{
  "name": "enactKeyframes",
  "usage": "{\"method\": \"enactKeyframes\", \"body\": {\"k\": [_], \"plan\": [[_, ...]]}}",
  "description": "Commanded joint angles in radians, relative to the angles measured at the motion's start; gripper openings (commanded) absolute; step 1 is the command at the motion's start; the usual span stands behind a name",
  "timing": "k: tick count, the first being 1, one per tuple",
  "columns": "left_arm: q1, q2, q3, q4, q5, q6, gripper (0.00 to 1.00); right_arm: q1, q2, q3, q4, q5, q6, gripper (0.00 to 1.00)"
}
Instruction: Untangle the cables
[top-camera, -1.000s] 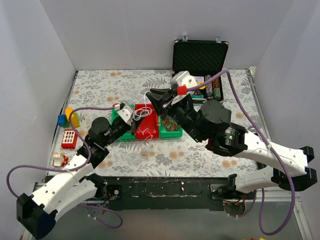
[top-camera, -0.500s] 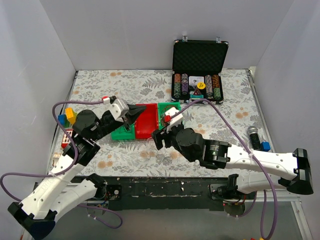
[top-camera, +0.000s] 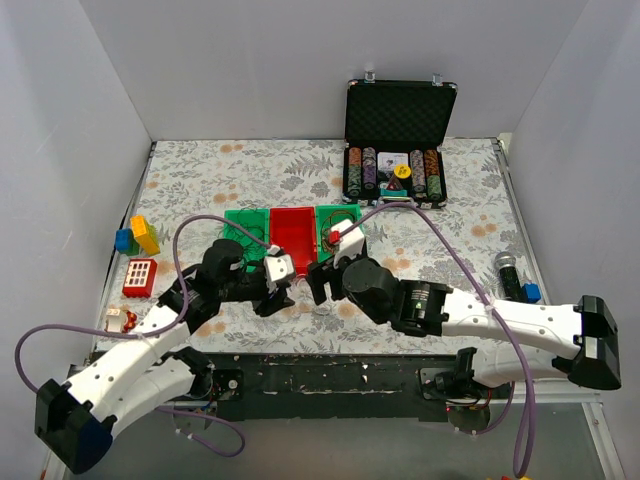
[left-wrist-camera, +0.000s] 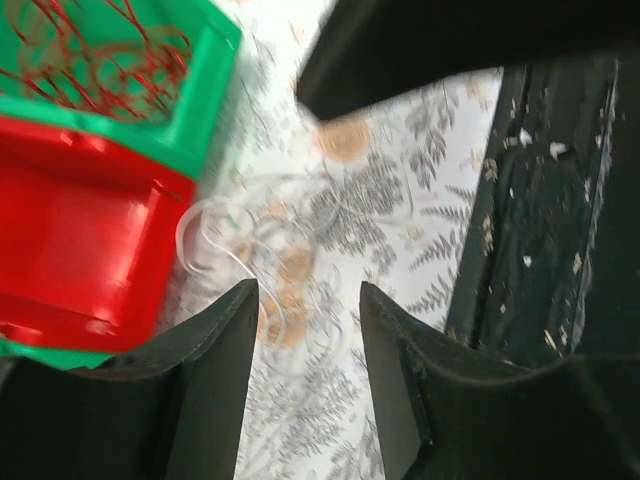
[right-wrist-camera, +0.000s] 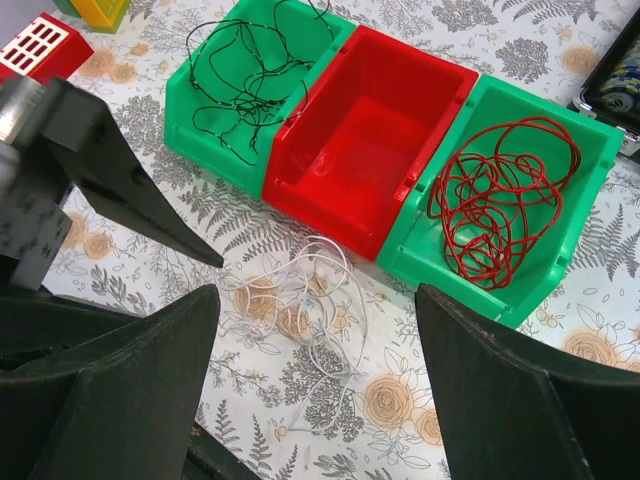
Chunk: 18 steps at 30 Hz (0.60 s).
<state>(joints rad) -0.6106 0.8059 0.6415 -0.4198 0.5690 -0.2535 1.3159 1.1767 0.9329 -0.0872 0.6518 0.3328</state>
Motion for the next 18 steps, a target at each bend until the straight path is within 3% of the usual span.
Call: {"method": "enactKeyframes", "body": {"k": [1, 11, 18], "plan": [[0.002, 0.035, -0.063, -0.047, 0.04, 0.054, 0.47, -0.001, -0.068, -0.017, 0.024, 0.031, 0.043, 0.86], [0.002, 0.113, -0.16, 0.145, -0.007, 0.086, 0.47, 0.0, -0.118, -0.037, 0.018, 0.029, 0.068, 0.83], [0.002, 0.165, -0.197, 0.292, -0.072, 0.086, 0.33, -0.001, -0.14, -0.045, 0.017, 0.016, 0.077, 0.81]]}}
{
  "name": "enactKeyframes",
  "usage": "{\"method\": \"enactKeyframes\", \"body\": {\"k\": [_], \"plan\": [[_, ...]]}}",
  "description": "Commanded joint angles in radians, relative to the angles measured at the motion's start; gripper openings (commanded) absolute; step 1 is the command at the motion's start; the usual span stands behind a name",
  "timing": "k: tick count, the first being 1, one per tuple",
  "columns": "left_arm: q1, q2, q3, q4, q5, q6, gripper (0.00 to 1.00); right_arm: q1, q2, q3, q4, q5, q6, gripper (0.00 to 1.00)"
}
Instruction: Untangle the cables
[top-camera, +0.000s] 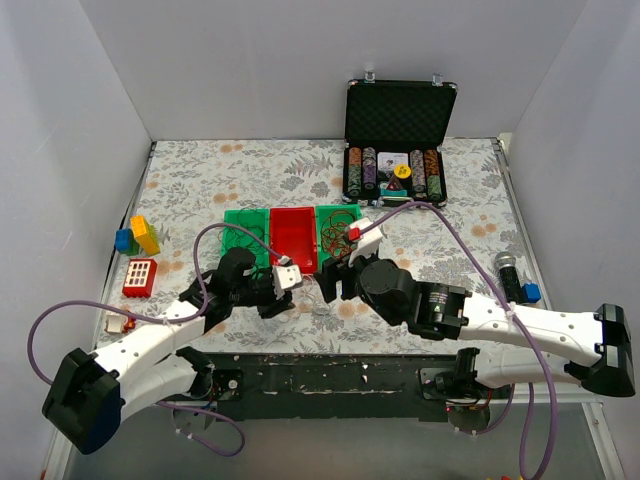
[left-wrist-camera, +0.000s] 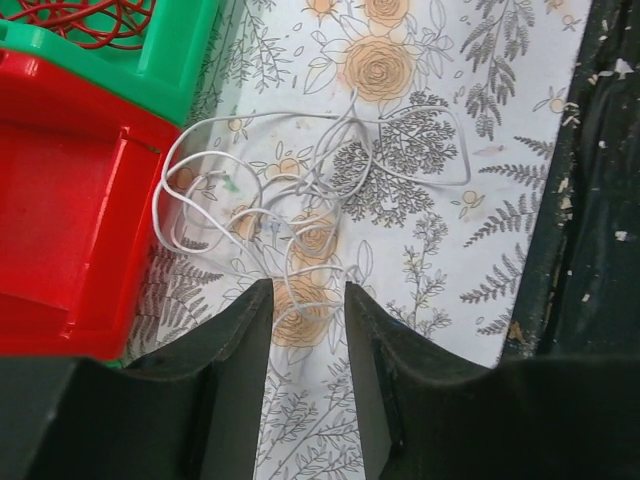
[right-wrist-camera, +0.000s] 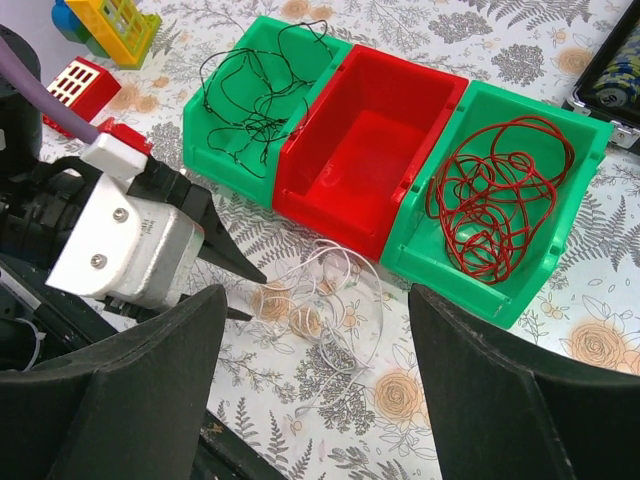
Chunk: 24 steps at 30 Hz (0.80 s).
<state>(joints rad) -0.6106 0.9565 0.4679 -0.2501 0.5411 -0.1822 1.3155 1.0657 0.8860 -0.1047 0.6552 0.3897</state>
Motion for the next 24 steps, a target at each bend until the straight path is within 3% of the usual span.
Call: {"method": "enactKeyframes", "body": {"k": [1, 4, 7, 13, 15, 18, 24], "plan": [[0.002, 0.017, -0.026, 0.136, -0.052, 0.016, 0.29, -0.001, -0.033, 0.001, 0.033, 0.009, 0.018, 0.81], [0.002, 0.016, -0.02, 0.153, -0.072, 0.012, 0.18, -0.001, -0.039, -0.002, 0.028, 0.003, 0.023, 0.79], [0.002, 0.014, 0.008, 0.109, -0.075, 0.02, 0.19, -0.001, -0.047, -0.007, 0.028, -0.005, 0.024, 0.79], [0.002, 0.002, 0.023, 0.035, -0.081, 0.047, 0.37, -0.002, -0.052, -0.009, 0.039, -0.008, 0.012, 0.78], [0.002, -0.007, 0.023, 0.028, -0.096, 0.046, 0.55, -0.002, -0.049, -0.007, 0.039, -0.009, 0.011, 0.78], [0.002, -0.027, 0.017, 0.034, -0.139, 0.038, 0.64, -0.001, -0.047, -0.007, 0.037, -0.011, 0.009, 0.77], [0.014, -0.108, -0.017, 0.117, -0.188, 0.018, 0.65, -0.002, -0.049, -0.007, 0.037, -0.014, 0.009, 0.77]]}}
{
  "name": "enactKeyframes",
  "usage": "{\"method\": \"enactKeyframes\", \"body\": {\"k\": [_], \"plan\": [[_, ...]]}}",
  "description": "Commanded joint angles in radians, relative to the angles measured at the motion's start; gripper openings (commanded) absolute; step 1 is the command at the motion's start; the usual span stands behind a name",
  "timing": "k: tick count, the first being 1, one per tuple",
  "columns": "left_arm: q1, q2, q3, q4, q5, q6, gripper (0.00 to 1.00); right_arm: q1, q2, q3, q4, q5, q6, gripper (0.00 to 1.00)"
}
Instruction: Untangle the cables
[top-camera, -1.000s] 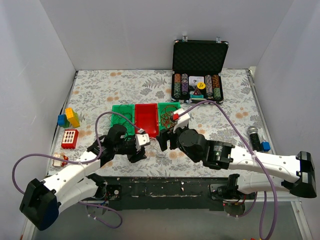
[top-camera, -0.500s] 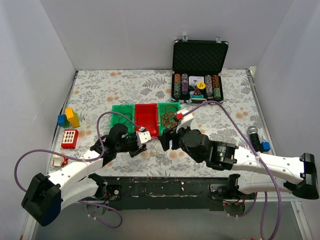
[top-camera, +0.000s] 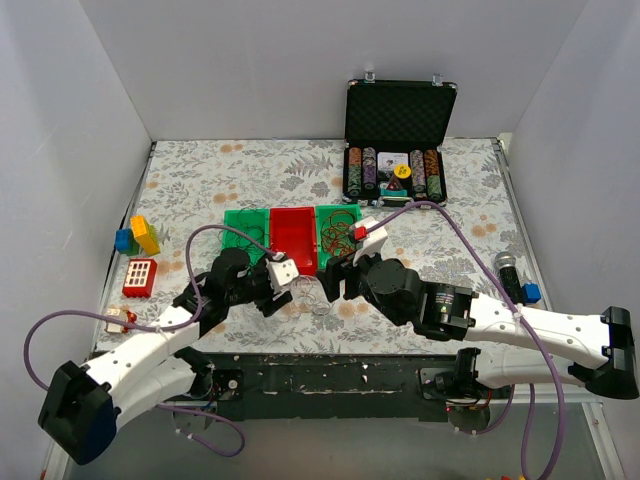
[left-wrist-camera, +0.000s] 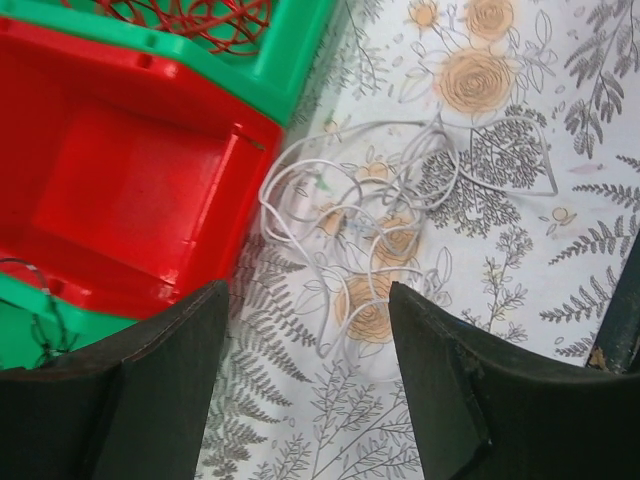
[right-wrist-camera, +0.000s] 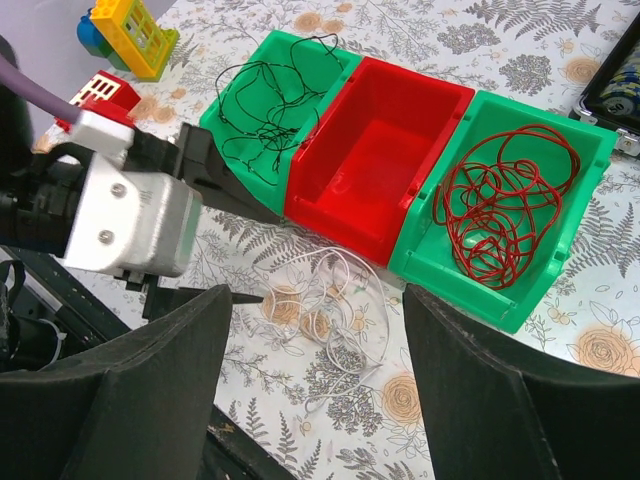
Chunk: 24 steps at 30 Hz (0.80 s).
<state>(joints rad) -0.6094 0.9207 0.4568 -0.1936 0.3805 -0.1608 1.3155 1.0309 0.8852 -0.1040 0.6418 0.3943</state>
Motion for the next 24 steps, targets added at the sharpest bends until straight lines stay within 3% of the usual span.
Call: {"method": "enactKeyframes", "body": {"k": [1, 6, 14, 17, 19, 21, 24], "plan": [[0.013, -0.08, -0.013, 0.05, -0.009, 0.009, 0.65, -0.002, -0.014, -0.005, 0.036, -0.001, 0.005, 0.77], [0.013, -0.02, -0.015, 0.014, 0.015, 0.023, 0.65, -0.001, -0.009, -0.002, 0.041, -0.001, 0.0, 0.76], [0.013, 0.029, -0.053, 0.114, -0.026, 0.072, 0.62, -0.001, -0.017, 0.001, 0.036, -0.001, 0.0, 0.73], [0.013, 0.024, -0.07, 0.144, -0.037, 0.089, 0.47, -0.002, -0.023, -0.003, 0.036, 0.001, 0.003, 0.72], [0.011, 0.026, -0.072, 0.154, -0.023, 0.086, 0.24, 0.001, -0.023, -0.006, 0.035, -0.001, 0.003, 0.72], [0.013, 0.03, -0.066, 0.152, -0.008, 0.073, 0.08, 0.001, -0.026, -0.006, 0.032, -0.001, 0.005, 0.72], [0.013, 0.029, -0.055, 0.16, 0.008, 0.061, 0.0, 0.001, -0.029, -0.005, 0.029, 0.001, 0.008, 0.72]]}}
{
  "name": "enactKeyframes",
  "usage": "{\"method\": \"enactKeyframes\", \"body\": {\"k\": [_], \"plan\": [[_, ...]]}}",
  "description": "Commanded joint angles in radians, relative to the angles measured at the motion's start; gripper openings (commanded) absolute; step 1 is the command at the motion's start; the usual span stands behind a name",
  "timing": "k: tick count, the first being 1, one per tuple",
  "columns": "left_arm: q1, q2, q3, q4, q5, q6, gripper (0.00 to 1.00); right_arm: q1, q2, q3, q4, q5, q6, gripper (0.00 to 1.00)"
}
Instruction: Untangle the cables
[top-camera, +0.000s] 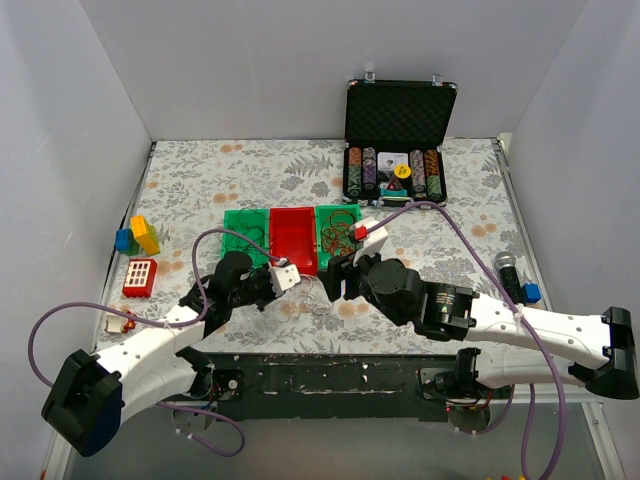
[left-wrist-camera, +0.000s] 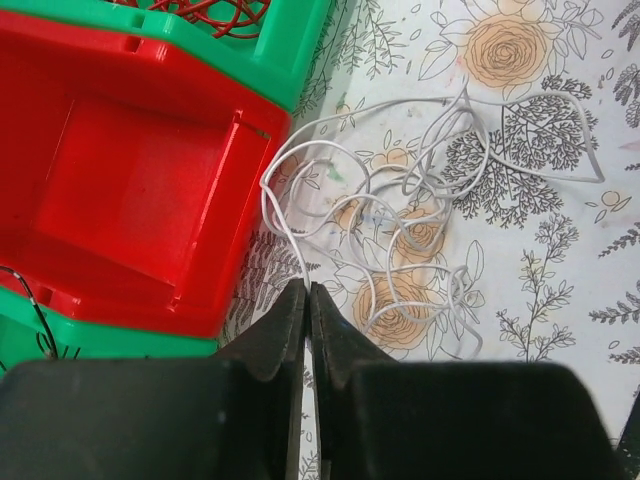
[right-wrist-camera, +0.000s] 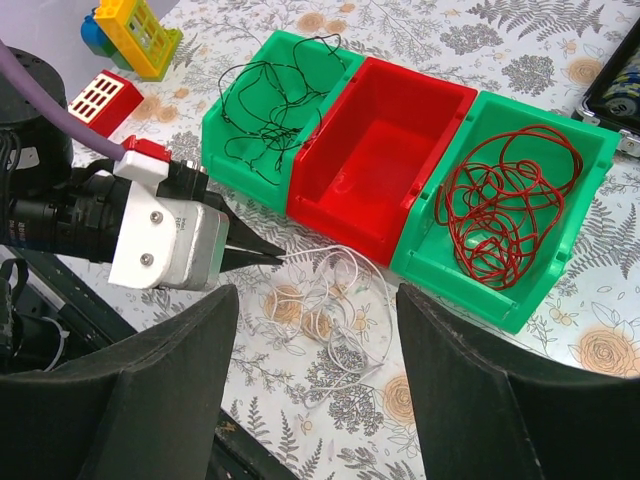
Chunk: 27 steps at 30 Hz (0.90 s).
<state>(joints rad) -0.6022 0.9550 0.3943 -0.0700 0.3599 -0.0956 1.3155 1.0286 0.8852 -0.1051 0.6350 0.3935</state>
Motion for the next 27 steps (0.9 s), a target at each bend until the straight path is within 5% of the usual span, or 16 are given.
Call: {"method": "enactKeyframes", "body": {"k": [1, 16, 27], "plan": [[0.005, -0.009, 0.014, 0.033, 0.03, -0.009, 0.0, -0.002, -0.027, -0.005, 0.03, 0.009, 0.007, 0.72], [0.005, -0.15, 0.438, -0.183, 0.178, -0.289, 0.0, -0.002, -0.105, -0.115, 0.18, -0.049, -0.027, 0.96], [0.005, -0.151, 0.609, -0.231, 0.215, -0.294, 0.0, -0.002, 0.126, -0.078, 0.375, -0.169, -0.071, 0.98]]}}
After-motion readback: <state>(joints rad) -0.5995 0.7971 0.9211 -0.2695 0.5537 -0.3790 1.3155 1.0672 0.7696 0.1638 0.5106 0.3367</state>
